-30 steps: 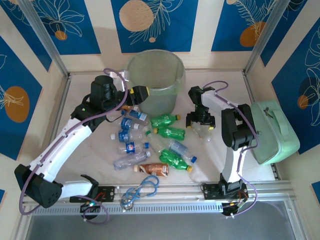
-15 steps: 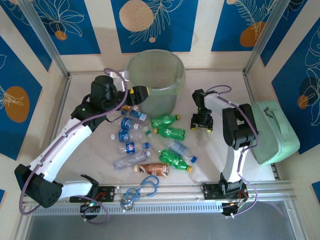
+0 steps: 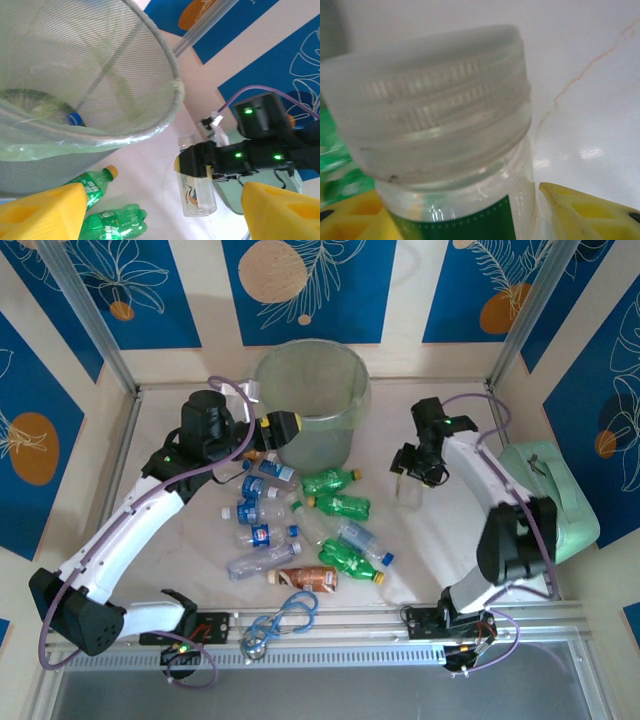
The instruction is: Put the plastic bottles in the bin
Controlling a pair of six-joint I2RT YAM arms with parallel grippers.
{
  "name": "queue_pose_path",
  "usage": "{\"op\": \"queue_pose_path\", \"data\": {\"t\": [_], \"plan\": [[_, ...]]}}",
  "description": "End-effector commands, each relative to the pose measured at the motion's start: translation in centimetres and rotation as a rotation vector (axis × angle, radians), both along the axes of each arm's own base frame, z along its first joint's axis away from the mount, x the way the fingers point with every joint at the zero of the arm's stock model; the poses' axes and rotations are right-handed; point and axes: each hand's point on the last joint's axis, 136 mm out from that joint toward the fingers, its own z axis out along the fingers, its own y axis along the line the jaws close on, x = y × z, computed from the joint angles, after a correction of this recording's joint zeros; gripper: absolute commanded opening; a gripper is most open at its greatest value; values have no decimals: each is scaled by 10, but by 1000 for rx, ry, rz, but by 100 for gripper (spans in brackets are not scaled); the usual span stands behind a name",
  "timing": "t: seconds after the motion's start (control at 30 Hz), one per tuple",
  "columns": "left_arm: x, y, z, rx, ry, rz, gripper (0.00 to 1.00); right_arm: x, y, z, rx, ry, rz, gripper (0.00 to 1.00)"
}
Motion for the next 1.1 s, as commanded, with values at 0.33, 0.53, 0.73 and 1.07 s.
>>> {"op": "queue_pose_path", "data": {"t": [0.33, 0.53, 0.73, 1.07], "plan": [[-40, -49, 82, -474, -103, -404, 100, 8, 91, 257, 771, -637, 120, 55], [-45, -66, 91, -579, -75, -494, 100, 4, 122, 304, 975, -722, 229, 55], [-52, -84, 98, -650, -54, -595, 100, -1, 146, 320, 1046, -747, 298, 56], [-63, -93, 100, -634, -75, -653, 84, -2, 171, 319, 1103, -712, 344, 57]]}}
